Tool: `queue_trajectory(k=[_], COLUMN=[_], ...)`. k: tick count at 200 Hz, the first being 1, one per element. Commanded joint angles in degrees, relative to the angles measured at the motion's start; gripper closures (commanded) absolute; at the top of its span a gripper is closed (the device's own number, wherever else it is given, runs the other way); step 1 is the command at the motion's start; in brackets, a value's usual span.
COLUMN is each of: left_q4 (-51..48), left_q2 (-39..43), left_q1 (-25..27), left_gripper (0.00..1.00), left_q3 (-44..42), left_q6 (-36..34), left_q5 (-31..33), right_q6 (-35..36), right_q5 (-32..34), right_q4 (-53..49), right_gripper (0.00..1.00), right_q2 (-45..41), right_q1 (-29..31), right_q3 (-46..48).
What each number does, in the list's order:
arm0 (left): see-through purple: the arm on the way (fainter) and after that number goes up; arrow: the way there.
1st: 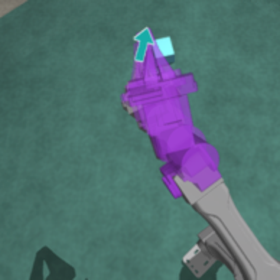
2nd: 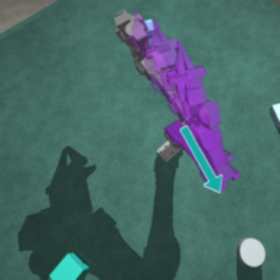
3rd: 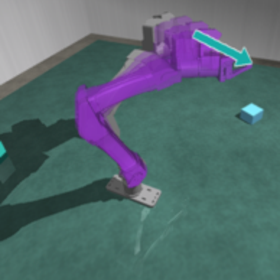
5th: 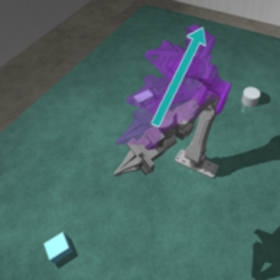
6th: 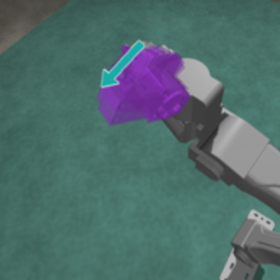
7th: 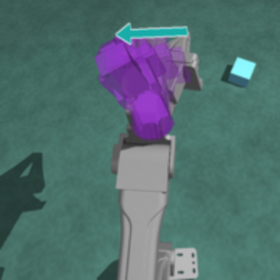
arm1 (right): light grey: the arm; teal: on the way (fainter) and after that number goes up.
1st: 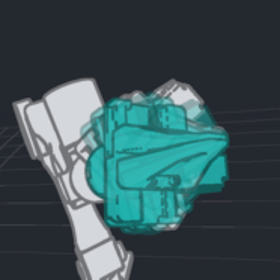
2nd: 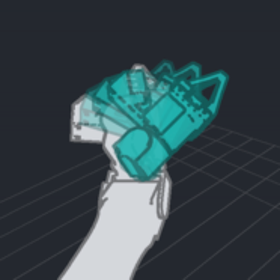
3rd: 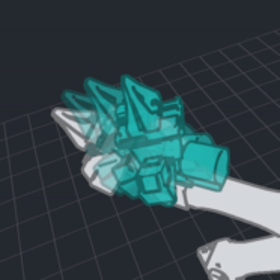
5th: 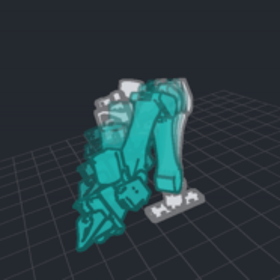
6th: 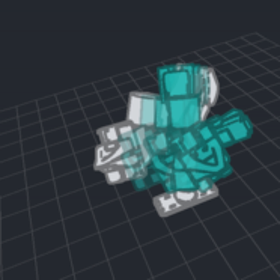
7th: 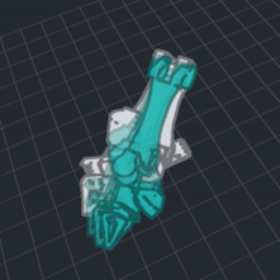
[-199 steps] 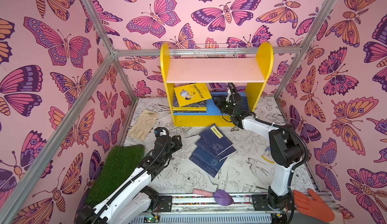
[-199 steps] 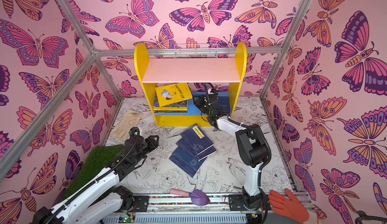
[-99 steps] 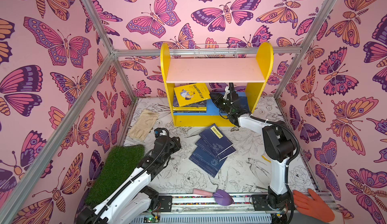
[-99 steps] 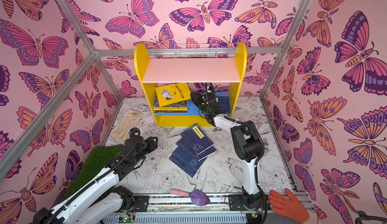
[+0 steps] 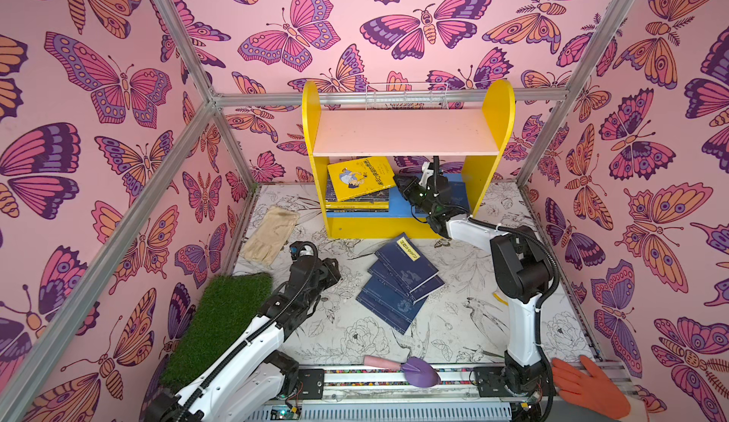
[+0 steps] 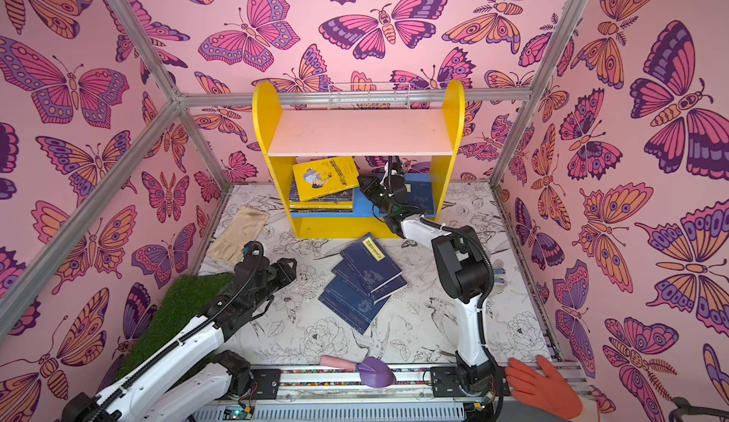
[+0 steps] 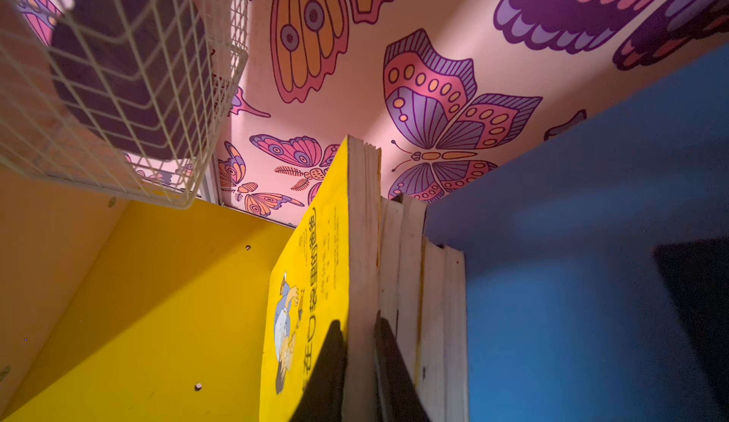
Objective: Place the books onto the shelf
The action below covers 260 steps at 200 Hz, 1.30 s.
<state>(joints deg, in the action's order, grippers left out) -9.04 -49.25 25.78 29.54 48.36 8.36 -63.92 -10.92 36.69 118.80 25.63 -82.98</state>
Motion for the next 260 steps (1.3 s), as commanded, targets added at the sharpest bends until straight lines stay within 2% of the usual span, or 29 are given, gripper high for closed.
queue_trajectory(k=[1,75,125,184,216,260], left_q4=[-0.95,-0.64,-0.61,-0.49,-0.5,0.02], left_q2=[-0.38,0.0,0.87,0.55,0.9,0.8], left_q1=[-0.38,-0.38,-0.38,-0.38,-0.38,-0.38], left_gripper=[0.47,0.47,0.47,0.47,0.46,0.46], left_q3=[1.32,0.96,0.43,0.43,0.26,0.08], left_q6=[-0.81,-0.63,-0.63,-0.79,-0.72,-0.55], left_q5=[-0.8,-1.04,-1.02,-1.33,-1.33,-1.64], right_q6=[0.82,1.36,-3.15,-10.69,-9.22,-11.33], right_q5=[1.01,8.86,17.59,23.81,26.71,29.66], right_q4=[1.49,2.36,2.94,3.2,1.47,-1.72], right_gripper=[0.95,0.97,1.0,1.0,1.0,1.0], right_q2=[-4.02,-7.49,-8.5,-9.6,-10.81,-10.05], right_q1=[1.74,6.36,6.19,7.27,8.55,10.57], right_q3=[2.66,8.5,10.0,12.06,11.66,9.78])
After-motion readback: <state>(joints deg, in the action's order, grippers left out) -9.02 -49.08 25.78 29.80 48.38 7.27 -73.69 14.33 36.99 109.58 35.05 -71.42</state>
